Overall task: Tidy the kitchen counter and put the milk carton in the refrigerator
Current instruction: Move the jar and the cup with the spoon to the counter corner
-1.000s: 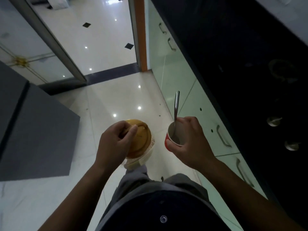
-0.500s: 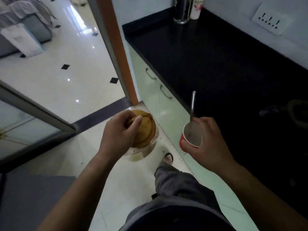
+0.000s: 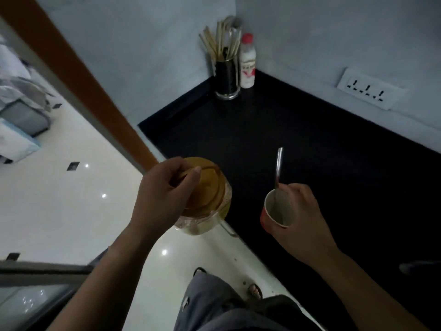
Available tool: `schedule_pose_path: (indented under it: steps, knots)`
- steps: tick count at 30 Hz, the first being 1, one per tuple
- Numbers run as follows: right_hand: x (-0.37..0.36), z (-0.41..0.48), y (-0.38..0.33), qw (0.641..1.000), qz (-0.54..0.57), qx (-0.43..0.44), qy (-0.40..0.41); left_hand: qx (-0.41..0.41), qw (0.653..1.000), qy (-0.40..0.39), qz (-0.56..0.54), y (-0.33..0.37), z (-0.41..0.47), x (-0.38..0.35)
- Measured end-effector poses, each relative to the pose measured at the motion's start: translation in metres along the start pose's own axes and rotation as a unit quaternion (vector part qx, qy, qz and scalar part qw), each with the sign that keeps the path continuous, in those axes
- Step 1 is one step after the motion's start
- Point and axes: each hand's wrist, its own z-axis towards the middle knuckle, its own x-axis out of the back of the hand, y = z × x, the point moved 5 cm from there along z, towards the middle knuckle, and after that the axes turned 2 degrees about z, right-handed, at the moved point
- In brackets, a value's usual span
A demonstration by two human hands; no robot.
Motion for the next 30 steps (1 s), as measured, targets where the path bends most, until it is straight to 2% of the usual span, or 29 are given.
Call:
schedule_pose_path:
  steps: [6,10,12,16,22,26,30]
  knots:
    - [0.015,0.065,0.006,0.997,-0.021,-0.04,0.056,-0.094,0.989,-0.114,0.022,0.016,0.121,-0.031]
    - [0.022,0.111,0.005,0.99,-0.047,-0.079,0.105,-0.133,0.97,-0.201,-0.008,0.016,0.193,-0.058]
    - [0.022,0.133,0.001,0.985,-0.059,-0.102,0.129,-0.173,0.953,-0.25,0.0,0.018,0.228,-0.072]
    - [0.008,0.171,-0.005,0.971,-0.046,-0.186,0.145,-0.261,0.894,-0.357,0.073,0.021,0.294,-0.098]
    - [-0.019,0.22,-0.019,0.955,-0.053,-0.241,0.167,-0.339,0.86,-0.375,0.067,0.02,0.387,-0.13]
    - [-0.023,0.236,-0.027,0.945,-0.063,-0.244,0.21,-0.334,0.864,-0.376,0.042,0.028,0.436,-0.156]
    - [-0.018,0.251,-0.031,0.934,-0.077,-0.259,0.234,-0.369,0.846,-0.38,0.059,0.043,0.465,-0.178]
